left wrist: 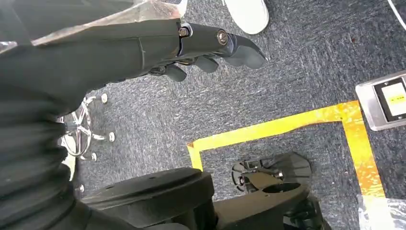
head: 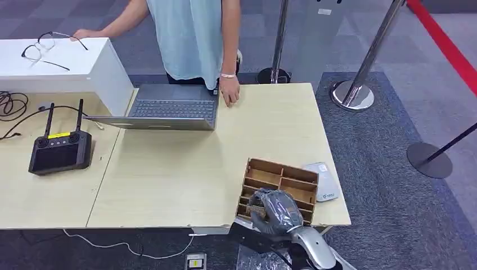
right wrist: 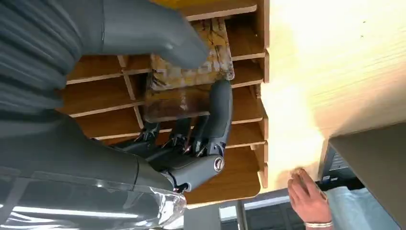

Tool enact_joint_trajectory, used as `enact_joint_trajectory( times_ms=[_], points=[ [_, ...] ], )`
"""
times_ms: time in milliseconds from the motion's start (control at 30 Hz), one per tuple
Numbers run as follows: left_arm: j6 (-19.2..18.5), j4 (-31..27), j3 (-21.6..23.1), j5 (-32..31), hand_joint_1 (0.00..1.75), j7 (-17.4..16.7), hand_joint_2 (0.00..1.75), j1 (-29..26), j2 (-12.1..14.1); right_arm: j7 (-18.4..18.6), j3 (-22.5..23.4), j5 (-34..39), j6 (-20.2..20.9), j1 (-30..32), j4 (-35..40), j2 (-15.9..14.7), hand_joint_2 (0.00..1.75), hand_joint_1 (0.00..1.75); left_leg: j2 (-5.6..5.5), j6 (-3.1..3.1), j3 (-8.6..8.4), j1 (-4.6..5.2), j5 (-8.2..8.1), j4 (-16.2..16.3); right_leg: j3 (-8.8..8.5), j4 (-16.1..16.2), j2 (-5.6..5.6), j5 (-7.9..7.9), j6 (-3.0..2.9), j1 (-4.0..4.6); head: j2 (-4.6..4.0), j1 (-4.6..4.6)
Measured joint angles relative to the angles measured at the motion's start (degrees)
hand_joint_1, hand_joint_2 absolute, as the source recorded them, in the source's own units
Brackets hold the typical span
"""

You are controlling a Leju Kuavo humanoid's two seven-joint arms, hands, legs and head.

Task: Pass the card to the sensor for recognition and then transmit it.

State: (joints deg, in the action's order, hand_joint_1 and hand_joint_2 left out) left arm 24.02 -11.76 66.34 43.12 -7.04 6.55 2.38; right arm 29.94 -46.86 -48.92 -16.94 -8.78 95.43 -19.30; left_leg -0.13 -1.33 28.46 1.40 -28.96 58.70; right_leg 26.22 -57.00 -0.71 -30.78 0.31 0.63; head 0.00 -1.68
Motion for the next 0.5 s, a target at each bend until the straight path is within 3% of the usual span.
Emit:
enact_joint_trajectory(
  times_ms=[500],
  points=[
    [0.0,0.0,0.0,0.0,0.0,0.0,1.75,0.0,0.0,0.59,0.09,-1.77,-0.52,-0.24,0.0,-0.02,1.75,1.75,0.0,0.0,0.0,0.0,0.0,0.0,0.0,0.01,0.0,0.0,0.0,0.0,0.0,0.0]
  ],
)
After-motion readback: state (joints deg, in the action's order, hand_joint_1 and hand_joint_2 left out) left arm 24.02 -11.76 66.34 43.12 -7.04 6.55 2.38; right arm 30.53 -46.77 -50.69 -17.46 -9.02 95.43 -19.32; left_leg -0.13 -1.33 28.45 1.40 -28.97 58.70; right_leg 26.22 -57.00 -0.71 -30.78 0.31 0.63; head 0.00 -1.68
